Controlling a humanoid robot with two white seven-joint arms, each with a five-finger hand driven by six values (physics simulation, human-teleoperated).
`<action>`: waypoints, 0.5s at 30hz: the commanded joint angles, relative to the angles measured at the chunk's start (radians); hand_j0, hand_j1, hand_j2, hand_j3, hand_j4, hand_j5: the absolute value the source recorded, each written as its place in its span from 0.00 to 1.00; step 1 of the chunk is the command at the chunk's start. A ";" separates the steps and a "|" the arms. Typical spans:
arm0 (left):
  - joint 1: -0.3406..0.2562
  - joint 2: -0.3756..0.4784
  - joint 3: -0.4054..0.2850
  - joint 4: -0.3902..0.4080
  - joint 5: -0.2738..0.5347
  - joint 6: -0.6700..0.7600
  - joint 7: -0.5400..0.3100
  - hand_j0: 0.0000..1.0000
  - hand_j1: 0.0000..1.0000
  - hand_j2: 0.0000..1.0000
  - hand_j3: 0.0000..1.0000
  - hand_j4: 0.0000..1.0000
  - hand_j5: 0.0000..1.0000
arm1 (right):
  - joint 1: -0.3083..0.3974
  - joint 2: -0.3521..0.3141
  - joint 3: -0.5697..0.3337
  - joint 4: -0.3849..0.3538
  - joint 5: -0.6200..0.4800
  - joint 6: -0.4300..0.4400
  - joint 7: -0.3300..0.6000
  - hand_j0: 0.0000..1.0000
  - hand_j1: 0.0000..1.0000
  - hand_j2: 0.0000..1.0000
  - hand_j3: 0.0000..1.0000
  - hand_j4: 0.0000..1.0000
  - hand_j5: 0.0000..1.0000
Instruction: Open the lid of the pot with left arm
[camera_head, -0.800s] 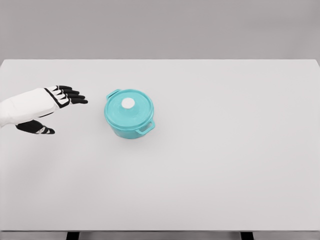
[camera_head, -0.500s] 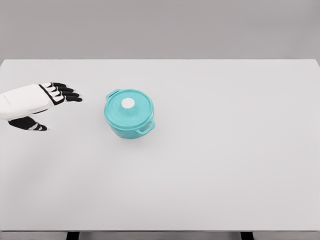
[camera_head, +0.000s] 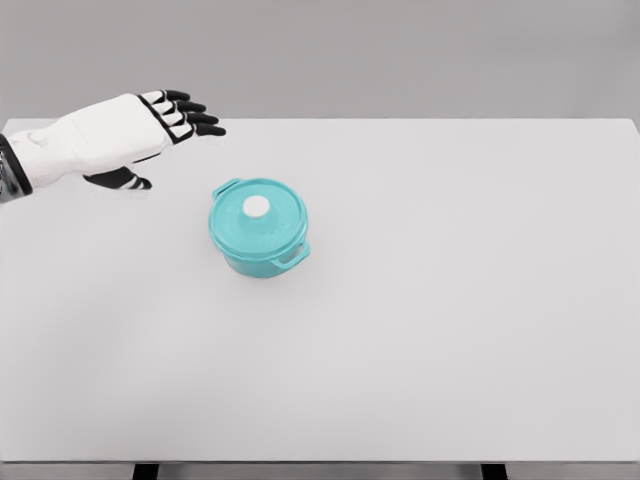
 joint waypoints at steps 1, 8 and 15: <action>0.000 -0.019 -0.042 0.001 -0.014 0.002 0.000 1.00 1.00 1.00 1.00 1.00 1.00 | 0.000 0.000 0.000 0.000 -0.001 0.001 0.000 1.00 1.00 1.00 1.00 1.00 1.00; 0.003 -0.053 -0.092 -0.004 -0.016 0.002 0.000 1.00 1.00 1.00 1.00 1.00 1.00 | 0.000 0.000 -0.001 0.000 0.001 -0.001 0.000 1.00 1.00 1.00 1.00 1.00 1.00; 0.009 -0.053 -0.144 -0.075 -0.002 0.002 0.000 1.00 1.00 1.00 1.00 1.00 1.00 | 0.000 0.000 -0.001 0.000 -0.001 0.001 0.000 1.00 1.00 1.00 1.00 1.00 1.00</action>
